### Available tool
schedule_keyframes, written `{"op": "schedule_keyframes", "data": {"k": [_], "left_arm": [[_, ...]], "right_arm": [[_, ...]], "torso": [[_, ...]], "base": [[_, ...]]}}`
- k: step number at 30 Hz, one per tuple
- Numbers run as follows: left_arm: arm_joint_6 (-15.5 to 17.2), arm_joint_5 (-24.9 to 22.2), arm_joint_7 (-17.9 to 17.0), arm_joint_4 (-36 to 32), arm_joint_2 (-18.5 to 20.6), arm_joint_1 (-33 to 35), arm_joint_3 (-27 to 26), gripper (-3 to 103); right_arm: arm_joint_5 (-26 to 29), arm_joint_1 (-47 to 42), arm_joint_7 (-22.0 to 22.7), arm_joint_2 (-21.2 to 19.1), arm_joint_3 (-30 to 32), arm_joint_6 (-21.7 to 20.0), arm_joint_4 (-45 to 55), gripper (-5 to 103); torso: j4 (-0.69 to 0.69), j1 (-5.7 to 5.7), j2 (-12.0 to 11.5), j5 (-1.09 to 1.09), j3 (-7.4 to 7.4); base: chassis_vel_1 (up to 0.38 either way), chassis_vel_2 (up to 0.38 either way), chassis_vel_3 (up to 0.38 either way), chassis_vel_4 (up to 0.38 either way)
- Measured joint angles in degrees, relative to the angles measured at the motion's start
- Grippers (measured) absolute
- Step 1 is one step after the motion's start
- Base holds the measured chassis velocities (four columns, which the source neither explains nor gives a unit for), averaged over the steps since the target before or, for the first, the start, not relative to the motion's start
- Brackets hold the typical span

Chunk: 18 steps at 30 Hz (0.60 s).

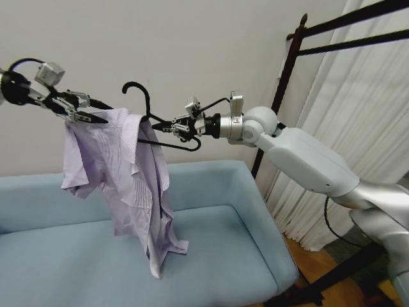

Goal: Pick up the clothes from the sofa and hang them on the clothes hanger.

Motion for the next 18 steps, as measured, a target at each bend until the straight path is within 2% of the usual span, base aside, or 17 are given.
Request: {"op": "schedule_keyframes", "data": {"k": [2,7,12,14,15,18], "left_arm": [[0.0,0.1,0.4,0.2,0.1,0.5,-0.4,93],[-0.1,0.2,0.9,1.1,0.6,1.7,-1.2,97],[-0.3,0.2,1.2,1.7,1.0,3.4,-2.7,93],[-0.3,0.2,1.4,2.1,1.4,4.5,-3.9,85],[-0.3,0.2,1.4,2.1,1.4,4.5,-3.9,85],[-0.5,0.2,2.2,2.4,1.6,5.3,-4.7,68]], "right_arm": [[0.4,0.0,0.2,0.2,0.0,0.0,-0.2,1],[0.6,-0.1,0.7,0.5,0.1,0.1,-0.4,1],[0.8,0.0,1.2,0.8,0.2,0.4,0.0,1],[0.8,0.3,1.2,0.8,0.2,0.5,0.0,1],[0.8,0.3,1.2,0.8,0.2,0.5,0.0,1],[0.9,0.4,1.3,0.6,0.2,0.6,-0.1,1]], "torso": [[0.0,0.0,0.0,0.0,0.0],[0.0,0.0,0.0,0.0,0.0],[0.01,0.0,0.0,-0.01,0.0],[0.0,0.0,0.0,-0.01,0.0],[0.0,0.0,0.0,-0.01,0.0],[0.0,0.0,0.0,-0.01,0.0]], "base": [[0.0,0.0,0.0,0.0],[0.0,0.0,0.0,0.0],[0.0,0.0,0.0,0.0],[0.0,0.0,0.0,0.0],[0.0,0.0,0.0,0.0],[0.0,0.0,0.0,0.0]]}}
